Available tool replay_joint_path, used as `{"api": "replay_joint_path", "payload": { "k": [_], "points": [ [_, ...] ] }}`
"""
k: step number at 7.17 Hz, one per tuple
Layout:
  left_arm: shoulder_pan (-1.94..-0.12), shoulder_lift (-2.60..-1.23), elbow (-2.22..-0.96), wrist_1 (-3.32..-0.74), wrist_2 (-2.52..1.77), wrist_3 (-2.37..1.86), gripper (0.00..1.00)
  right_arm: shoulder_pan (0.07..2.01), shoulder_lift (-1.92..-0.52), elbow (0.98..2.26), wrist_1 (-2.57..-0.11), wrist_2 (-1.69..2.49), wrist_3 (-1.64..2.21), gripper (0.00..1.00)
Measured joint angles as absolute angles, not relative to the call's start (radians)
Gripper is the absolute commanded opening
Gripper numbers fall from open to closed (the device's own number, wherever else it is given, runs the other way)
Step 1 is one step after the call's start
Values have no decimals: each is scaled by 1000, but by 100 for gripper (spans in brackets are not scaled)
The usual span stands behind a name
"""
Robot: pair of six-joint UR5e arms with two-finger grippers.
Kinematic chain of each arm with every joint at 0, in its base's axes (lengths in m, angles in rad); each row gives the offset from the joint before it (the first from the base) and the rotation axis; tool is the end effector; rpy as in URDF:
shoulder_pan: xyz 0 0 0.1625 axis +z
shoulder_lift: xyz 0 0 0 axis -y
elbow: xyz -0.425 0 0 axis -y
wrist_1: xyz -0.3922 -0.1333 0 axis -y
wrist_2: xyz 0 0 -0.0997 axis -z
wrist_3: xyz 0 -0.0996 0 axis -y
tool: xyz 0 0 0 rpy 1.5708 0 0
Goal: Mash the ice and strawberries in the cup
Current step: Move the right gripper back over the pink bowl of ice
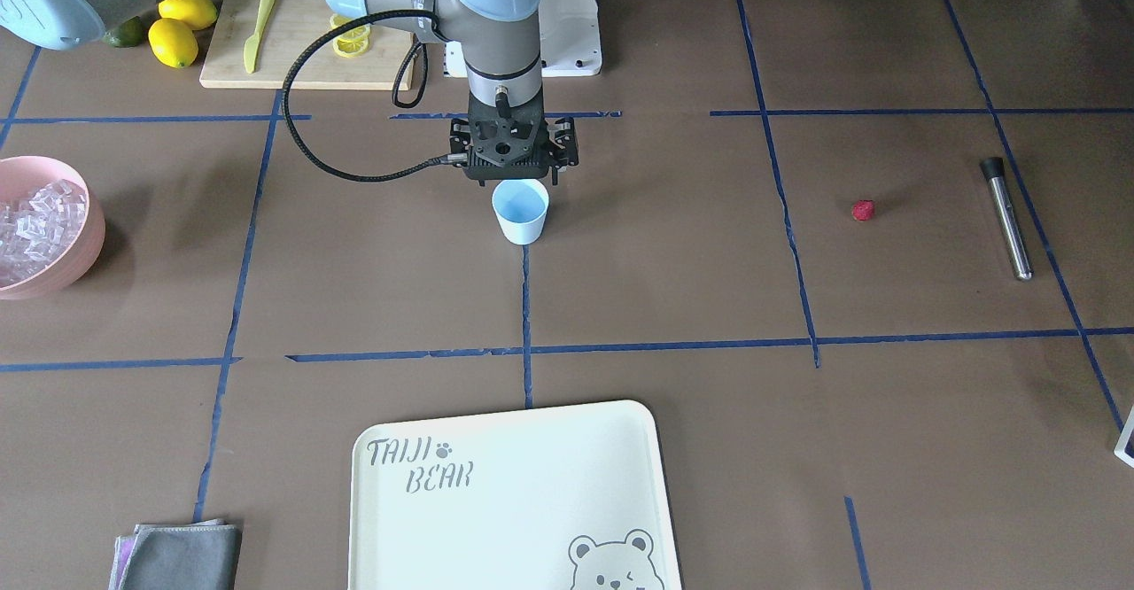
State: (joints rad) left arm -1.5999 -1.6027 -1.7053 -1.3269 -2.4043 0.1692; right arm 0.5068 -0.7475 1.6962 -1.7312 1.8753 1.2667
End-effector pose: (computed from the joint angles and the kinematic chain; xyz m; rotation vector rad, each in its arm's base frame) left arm -0.0739 -0.4926 0.5968 0.0099 0.8365 0.0995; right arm -0.5425 -0.4195 0.1290 0.0433 -0.8321 0.0708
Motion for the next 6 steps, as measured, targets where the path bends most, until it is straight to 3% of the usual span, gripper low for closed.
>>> {"api": "replay_joint_path", "payload": {
  "k": [3, 6],
  "points": [
    [-1600, -1603, -1712, -1327, -2404, 170, 100, 637, -953, 1974, -1734, 1882, 1199, 99],
    [-1600, -1600, -1726, -1327, -2404, 170, 100, 792, -1257, 2234, -1729, 1929, 1073, 99]
  ]
}}
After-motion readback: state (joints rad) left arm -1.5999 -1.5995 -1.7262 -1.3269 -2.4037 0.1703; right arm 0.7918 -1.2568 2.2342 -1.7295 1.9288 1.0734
